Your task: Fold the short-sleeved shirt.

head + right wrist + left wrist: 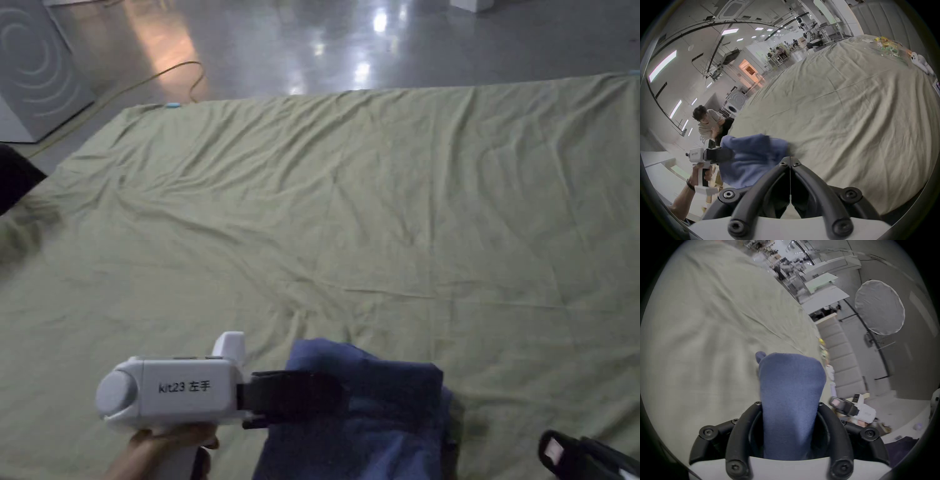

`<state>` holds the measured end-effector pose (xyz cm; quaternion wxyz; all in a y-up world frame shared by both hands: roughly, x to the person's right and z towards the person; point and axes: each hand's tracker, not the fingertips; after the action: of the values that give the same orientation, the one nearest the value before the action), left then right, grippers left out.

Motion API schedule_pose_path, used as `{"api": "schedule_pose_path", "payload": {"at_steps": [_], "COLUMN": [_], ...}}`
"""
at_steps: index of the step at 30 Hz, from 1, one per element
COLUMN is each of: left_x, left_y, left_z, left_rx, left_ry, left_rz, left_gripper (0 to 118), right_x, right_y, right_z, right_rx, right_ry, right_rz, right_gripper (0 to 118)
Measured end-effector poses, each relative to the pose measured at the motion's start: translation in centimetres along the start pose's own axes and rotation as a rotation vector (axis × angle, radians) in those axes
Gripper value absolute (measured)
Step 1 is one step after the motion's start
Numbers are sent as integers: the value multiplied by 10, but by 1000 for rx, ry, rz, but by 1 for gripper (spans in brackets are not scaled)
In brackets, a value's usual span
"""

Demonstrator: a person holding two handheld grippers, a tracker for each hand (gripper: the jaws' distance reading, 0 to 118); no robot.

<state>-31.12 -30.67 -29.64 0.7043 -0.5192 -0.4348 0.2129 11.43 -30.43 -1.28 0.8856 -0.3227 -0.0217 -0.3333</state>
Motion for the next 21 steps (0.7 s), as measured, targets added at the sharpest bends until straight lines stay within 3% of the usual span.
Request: {"api": "schedule_pose_path", "payload": {"at_steps": [3,6,8,11,13,15,19,21], "left_x": [-44,-75,-88,-101,-99,-79,-12,36], "left_y": [27,48,55,58,58,63,67,57], "left_z": [84,126,133,121,109,107,127,144], "left_rx": [11,-41,-10,6,23,60,124,209], "left_ry": [239,372,450,462,528,713,870,859], "left_rz": [-16,57,37,140,95,52,-208,-374], "left_gripper": [41,41,41,44,50,69,71,72], "right_x": [-6,-6,-3,-1,3,2,1,1], "right_y": [-15,-31,-39,-49,-53,-51,-38,-27], "right_z": [0,-2,-1,8,16,27,52,63], "right_rx": [-47,-107,-144,-155,-154,-149,-65,-16], "right_ry": [8,-28,-38,-66,-69,-83,-86,-92], "right_rz": [0,27,20,17,25,53,141,124], "right_gripper": [0,0,0,0,0,0,0,0]}}
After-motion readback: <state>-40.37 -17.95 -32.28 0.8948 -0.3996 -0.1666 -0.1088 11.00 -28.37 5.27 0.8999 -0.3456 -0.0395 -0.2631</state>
